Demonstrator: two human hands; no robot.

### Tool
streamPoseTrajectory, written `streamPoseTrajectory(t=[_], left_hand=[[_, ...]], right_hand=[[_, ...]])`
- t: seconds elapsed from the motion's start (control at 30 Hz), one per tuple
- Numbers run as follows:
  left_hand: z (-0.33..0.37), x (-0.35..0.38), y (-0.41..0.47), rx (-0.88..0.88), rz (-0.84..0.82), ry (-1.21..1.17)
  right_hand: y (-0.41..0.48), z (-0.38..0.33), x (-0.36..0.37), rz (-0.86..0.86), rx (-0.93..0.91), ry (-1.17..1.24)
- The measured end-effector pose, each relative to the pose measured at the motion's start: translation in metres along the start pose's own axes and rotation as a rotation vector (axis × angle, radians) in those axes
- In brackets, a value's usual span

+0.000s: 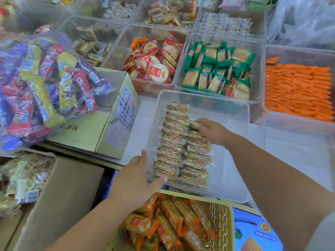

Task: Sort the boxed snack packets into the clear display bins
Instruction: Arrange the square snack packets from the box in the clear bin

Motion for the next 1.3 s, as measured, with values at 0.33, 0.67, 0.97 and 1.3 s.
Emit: streamPoseTrajectory(t=[0.33,0.67,0.97,1.3], left_hand=[[-0.002,0.003,0.002,-0.008,-0.010,0.028],[0.000,0.000,0.002,0.008,-0.072,-0.009],[-0.030,-0.062,-0.048,0.116,0.130,-0.289],[-0.242,-0.134,-0.157,-0.183,0.486,-0.398]], right_hand=[[0.005,0.004,0.015,-0.051,-0.048,0.010],[-0.003,0.005,0.018,-0.016,-0.056,-0.157],[-0.073,-0.053,-0.019,0.392,-0.056,0.112],[-0.217,-0.290,0.122,0.294,-0.578,0.265]])
Point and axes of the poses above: each hand's wrist, its own y-axis towards the middle knuckle, its own x-axis out of the palm, z = x × y, the point moved 8 cm from there along y, towards the middle knuckle, and after that the axes turned 10 degrees about z, right-handed, at the moved point
